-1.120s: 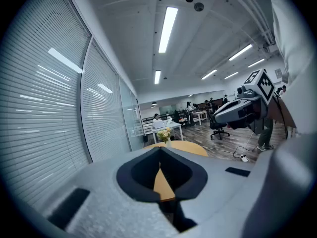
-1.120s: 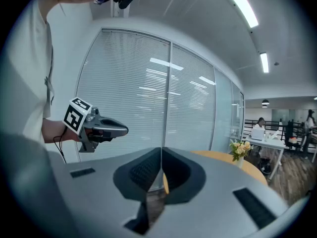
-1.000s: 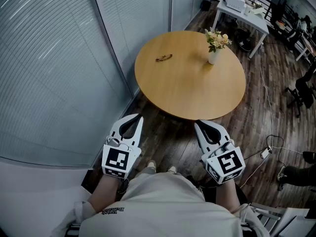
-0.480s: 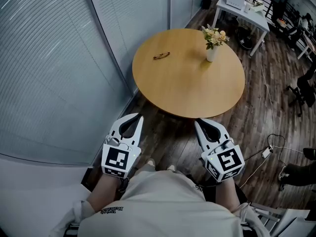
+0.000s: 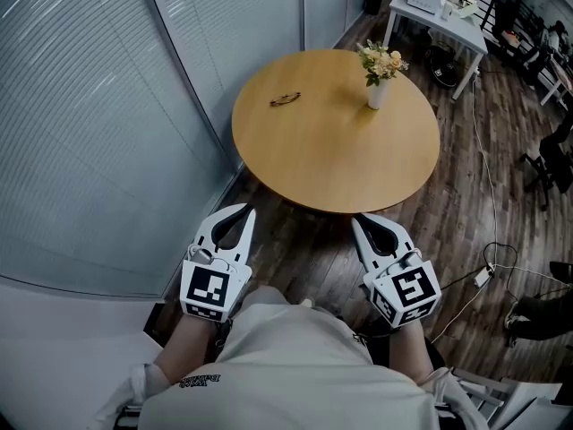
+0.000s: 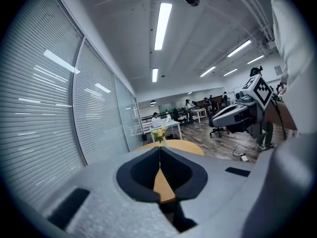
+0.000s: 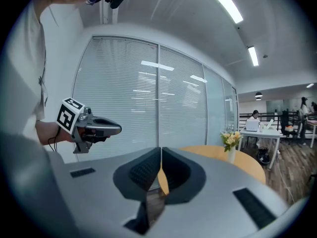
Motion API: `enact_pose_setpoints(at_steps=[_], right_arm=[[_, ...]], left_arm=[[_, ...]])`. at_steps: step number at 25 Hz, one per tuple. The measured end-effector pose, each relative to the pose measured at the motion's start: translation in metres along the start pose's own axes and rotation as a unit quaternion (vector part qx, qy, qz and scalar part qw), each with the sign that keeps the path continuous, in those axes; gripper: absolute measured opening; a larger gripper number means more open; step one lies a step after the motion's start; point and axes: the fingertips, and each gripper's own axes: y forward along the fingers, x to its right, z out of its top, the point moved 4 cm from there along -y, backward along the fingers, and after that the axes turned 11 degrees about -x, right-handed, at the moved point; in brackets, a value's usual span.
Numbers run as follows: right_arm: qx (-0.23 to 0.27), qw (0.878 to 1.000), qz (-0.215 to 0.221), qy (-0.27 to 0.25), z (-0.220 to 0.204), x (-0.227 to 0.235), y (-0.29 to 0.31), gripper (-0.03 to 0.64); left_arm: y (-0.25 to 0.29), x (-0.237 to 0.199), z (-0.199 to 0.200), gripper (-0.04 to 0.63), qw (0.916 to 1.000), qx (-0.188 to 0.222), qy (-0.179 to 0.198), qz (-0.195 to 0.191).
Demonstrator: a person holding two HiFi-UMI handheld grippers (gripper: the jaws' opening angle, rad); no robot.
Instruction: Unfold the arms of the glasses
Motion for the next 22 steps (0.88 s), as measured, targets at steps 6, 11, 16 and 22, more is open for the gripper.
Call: enact_pose_setpoints(at_steps=[6, 11, 16, 22], right_arm=[[0.003, 1.000, 0.003, 0.003, -0.003, 0.010, 0.001, 0.031], [0.005, 1.000, 0.004, -0.002, 0.001, 0.014, 0.004, 0.031], [0.001, 1.000, 0.003, -0.005, 0.002, 0.018, 0.014, 0.031], [-0.004, 1.000, 0.000, -0.010, 0.007, 0.021, 0.035, 0.031]], left_arm=[[0.006, 0.006, 0.001, 0.023, 1.0000, 0.000, -0.004, 0.002], [0.010, 0.001, 0.003, 0.023, 0.9999, 0.003, -0.006, 0.009], [0.020, -0.005, -0.001, 0.023, 0.9999, 0.005, -0.013, 0.006], [0.033, -0.022, -0.007, 0.023, 0.9998, 0.009, -0.018, 0.005]])
